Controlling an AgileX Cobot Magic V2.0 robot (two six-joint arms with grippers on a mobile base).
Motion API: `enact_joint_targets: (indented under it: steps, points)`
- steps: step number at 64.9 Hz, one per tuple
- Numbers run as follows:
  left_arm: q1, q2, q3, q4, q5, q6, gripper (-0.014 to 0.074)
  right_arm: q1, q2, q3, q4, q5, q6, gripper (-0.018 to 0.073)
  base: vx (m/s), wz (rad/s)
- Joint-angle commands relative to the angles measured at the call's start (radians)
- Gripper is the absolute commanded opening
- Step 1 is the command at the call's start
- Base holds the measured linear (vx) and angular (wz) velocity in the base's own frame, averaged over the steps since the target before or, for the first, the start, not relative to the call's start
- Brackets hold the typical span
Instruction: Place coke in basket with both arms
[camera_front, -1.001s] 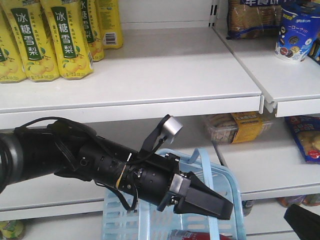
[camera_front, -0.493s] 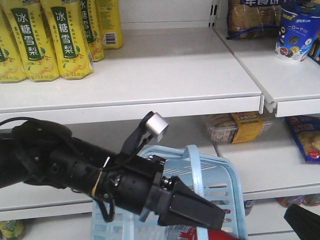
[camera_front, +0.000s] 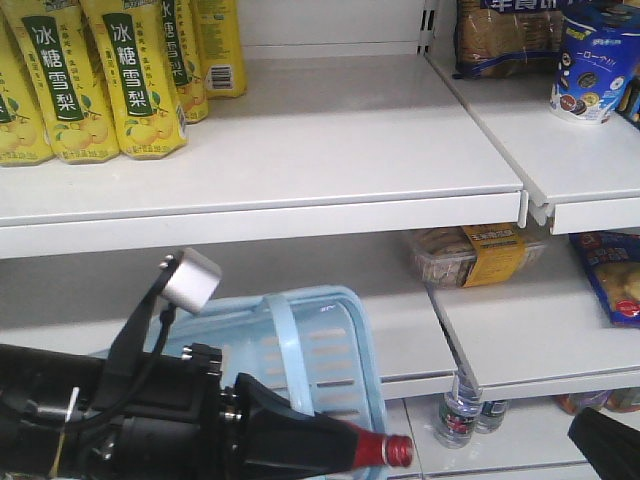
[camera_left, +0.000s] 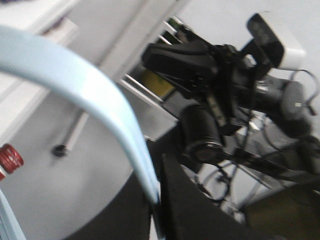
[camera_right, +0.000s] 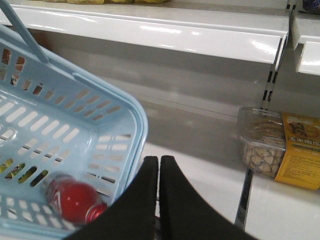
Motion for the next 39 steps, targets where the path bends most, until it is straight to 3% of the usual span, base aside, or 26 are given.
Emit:
enact_joint_targets:
  steps: [1,15,39]
  points:
    - [-0.002,-0.084,0.000,-0.048,0.087,0.032,-0.0005,-0.007,0.009,-0.028,0.012,-0.056,-0.004,-0.0005,0.00,0.00]
    - [-0.002,-0.177,0.086,-0.048,0.253,0.004,-0.0005,-0.007,0.009,-0.028,0.012,-0.056,-0.004,-0.0005,0.00,0.00]
    - [-0.002,-0.218,0.092,-0.080,0.216,-0.003,-0.0005,-0.007,0.009,-0.028,0.012,-0.056,-0.004,-0.0005,0.00,0.00]
